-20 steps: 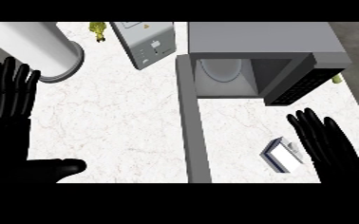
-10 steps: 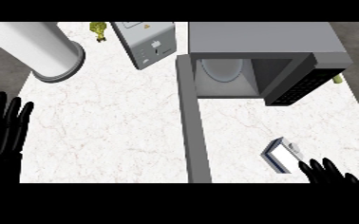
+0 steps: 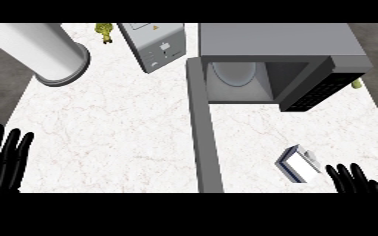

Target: Pick up the milk, place it into the microwave and close the microwave

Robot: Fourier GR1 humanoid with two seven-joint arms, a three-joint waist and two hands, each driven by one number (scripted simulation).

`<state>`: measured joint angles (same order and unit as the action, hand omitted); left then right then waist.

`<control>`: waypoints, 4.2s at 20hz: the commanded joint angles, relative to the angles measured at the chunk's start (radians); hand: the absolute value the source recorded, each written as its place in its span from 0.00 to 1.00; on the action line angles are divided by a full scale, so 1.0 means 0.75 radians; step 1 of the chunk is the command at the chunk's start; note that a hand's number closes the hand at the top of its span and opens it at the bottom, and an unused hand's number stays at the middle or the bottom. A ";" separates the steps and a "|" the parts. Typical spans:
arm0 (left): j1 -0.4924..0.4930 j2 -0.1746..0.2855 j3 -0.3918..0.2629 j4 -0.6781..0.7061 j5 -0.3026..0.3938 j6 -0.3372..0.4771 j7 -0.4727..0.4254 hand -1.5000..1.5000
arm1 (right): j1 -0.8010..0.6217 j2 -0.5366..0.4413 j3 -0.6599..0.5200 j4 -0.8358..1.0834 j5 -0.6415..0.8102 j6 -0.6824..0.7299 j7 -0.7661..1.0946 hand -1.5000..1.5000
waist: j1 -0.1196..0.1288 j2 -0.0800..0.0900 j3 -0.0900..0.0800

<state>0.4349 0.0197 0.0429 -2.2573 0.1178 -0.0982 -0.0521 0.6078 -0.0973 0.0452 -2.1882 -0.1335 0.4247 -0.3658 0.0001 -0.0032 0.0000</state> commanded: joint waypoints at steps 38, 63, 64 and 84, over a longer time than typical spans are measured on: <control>0.255 -0.026 -0.165 0.015 -0.091 -0.014 -0.231 0.00 | -0.746 -0.168 -0.376 1.448 0.368 -0.163 -0.621 0.00 | 0.009 0.004 0.000; 0.314 -0.025 0.011 0.049 0.029 -0.139 -0.321 0.00 | -1.071 -0.300 -0.368 2.330 0.415 -0.141 -1.048 0.00 | 0.022 0.007 0.003; 0.311 -0.019 0.001 0.006 0.043 -0.137 -0.277 0.00 | -1.136 -0.334 -0.386 2.376 0.401 -0.112 -1.019 0.00 | 0.027 0.009 0.004; 0.324 -0.025 0.003 -0.001 0.034 -0.140 -0.274 0.00 | -1.081 -0.175 -0.282 2.183 0.178 0.167 -0.939 1.00 | 0.011 0.001 0.001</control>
<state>0.6692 0.0089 0.0486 -2.2653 0.1526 -0.1993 -0.2427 -0.1987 -0.2463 -0.1849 -0.5286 0.0286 0.3476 -0.9636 0.0090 -0.0004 0.0023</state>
